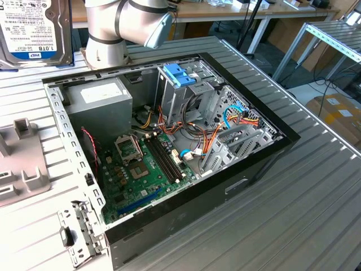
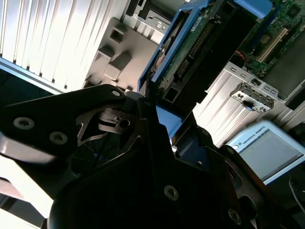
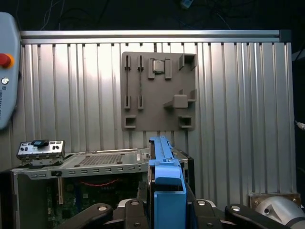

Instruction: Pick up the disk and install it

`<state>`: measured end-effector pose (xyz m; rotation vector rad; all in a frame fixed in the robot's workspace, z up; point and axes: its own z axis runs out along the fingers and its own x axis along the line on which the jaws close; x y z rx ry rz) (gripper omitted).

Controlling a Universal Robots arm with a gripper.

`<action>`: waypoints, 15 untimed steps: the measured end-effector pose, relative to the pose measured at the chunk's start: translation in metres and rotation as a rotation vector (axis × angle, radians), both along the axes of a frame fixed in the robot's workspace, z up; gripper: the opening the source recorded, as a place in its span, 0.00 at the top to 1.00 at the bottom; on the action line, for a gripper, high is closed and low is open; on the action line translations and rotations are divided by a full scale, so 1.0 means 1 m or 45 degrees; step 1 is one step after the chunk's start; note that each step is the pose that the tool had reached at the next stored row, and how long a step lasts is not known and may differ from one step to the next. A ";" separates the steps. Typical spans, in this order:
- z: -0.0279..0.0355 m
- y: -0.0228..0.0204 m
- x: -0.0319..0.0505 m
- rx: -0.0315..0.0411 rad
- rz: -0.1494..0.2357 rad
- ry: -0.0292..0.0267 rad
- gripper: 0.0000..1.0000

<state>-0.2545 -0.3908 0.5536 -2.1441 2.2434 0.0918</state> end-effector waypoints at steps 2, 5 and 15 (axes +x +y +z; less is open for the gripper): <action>-0.0004 -0.0009 0.0003 0.0000 0.000 0.0001 0.63; -0.0010 -0.0022 0.0008 0.0001 0.000 0.0000 0.63; -0.0035 -0.0074 0.0030 0.0000 0.000 0.0000 0.63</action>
